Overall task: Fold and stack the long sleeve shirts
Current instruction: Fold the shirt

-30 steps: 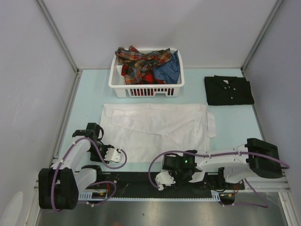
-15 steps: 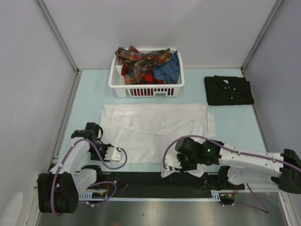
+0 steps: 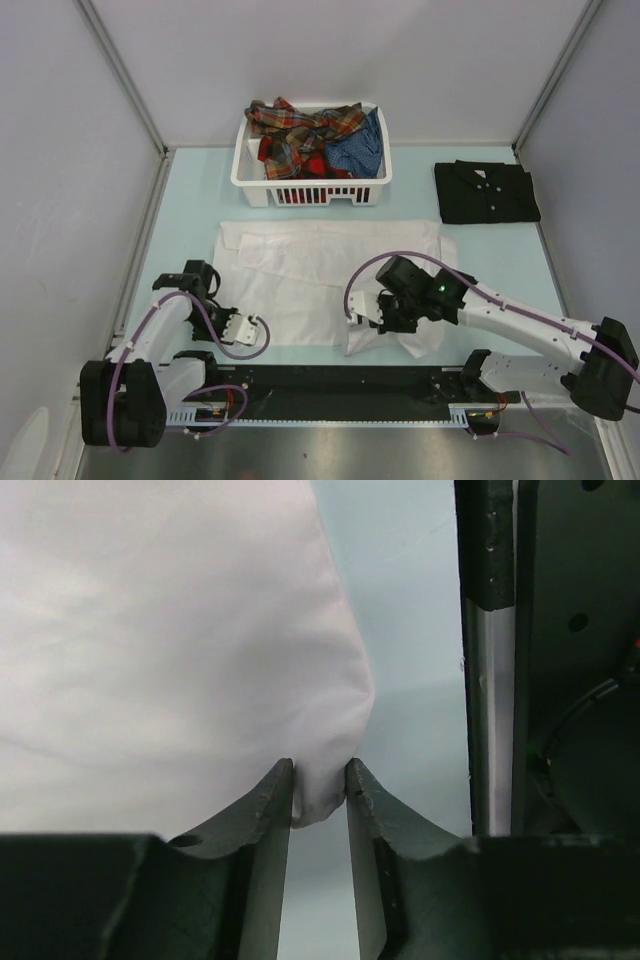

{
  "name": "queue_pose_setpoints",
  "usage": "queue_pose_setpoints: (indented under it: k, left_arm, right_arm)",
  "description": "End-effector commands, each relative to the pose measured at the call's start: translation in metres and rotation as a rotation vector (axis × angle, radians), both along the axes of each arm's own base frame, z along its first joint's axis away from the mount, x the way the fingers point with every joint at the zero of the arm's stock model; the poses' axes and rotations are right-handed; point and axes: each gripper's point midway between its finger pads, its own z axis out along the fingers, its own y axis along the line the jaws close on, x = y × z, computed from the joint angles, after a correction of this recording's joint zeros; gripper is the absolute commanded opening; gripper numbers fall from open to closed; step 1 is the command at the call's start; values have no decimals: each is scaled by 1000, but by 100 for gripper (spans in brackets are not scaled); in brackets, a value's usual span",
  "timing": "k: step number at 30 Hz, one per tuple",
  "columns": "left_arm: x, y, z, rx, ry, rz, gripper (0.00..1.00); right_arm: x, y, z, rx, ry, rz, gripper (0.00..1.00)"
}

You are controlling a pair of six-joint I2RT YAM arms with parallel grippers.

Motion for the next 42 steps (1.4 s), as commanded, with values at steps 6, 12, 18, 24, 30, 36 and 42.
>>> queue_pose_setpoints:
  k: [6,12,18,24,30,36,42]
  left_arm:
    - [-5,-4,5,-6,15,-144,9]
    - [15,-14,28,-77,-29,-6,0]
    - [56,-17,52,-161,-48,165,0]
    - [101,-18,71,-215,-71,296,0]
    - [137,-11,65,-225,-59,401,0]
    - [151,-5,45,-200,-53,451,3]
    - [172,-1,38,-204,-93,516,8]
  right_arm:
    - [31,8,17,38,-22,-35,0]
    - [58,1,49,56,-92,-88,0]
    - [97,-13,78,38,-224,-86,0]
    - [149,-27,90,9,-328,-92,0]
    - [202,-21,87,-15,-394,-63,0]
    - [234,-8,74,-30,-411,-29,0]
    - [248,-3,50,-60,-399,-9,0]
